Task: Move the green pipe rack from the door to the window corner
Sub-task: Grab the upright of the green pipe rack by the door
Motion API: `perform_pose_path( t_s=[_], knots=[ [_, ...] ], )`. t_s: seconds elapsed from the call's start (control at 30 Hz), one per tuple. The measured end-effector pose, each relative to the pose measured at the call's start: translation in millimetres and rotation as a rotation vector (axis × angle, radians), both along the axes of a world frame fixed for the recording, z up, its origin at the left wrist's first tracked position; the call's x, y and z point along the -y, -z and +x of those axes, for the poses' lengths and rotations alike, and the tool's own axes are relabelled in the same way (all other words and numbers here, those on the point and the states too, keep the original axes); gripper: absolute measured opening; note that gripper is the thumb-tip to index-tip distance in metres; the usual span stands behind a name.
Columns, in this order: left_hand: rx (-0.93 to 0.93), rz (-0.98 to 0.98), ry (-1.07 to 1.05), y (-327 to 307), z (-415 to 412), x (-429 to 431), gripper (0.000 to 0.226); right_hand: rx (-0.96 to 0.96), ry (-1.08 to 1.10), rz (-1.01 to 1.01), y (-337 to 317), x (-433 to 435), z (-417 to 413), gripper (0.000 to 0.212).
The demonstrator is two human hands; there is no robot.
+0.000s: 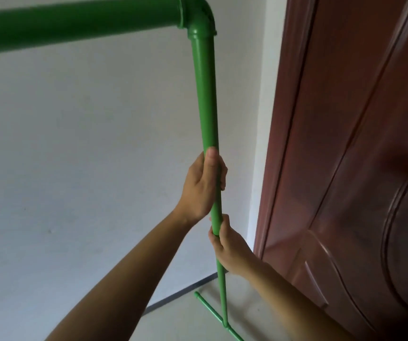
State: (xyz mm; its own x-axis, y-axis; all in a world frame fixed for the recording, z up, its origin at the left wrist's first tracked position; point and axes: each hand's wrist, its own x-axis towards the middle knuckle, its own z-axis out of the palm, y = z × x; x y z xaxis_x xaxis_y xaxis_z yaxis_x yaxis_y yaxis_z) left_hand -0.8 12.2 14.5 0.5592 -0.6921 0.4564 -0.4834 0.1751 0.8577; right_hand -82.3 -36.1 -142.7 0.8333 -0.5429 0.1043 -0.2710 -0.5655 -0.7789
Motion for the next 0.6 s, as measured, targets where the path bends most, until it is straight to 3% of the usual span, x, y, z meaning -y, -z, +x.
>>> perform_pose_path(
  t_s=[0.37,0.6],
  knots=[
    [-0.051,-0.039,-0.202,-3.8,47.5,-127.2,0.071,0.027,-0.268,-0.026,-7.1,-106.4,58.7,0.024],
    [-0.040,-0.068,-0.241,-5.8,49.4,-148.6,0.071,0.056,-0.334,0.033,-10.9,-119.8,63.6,0.017]
  ],
)
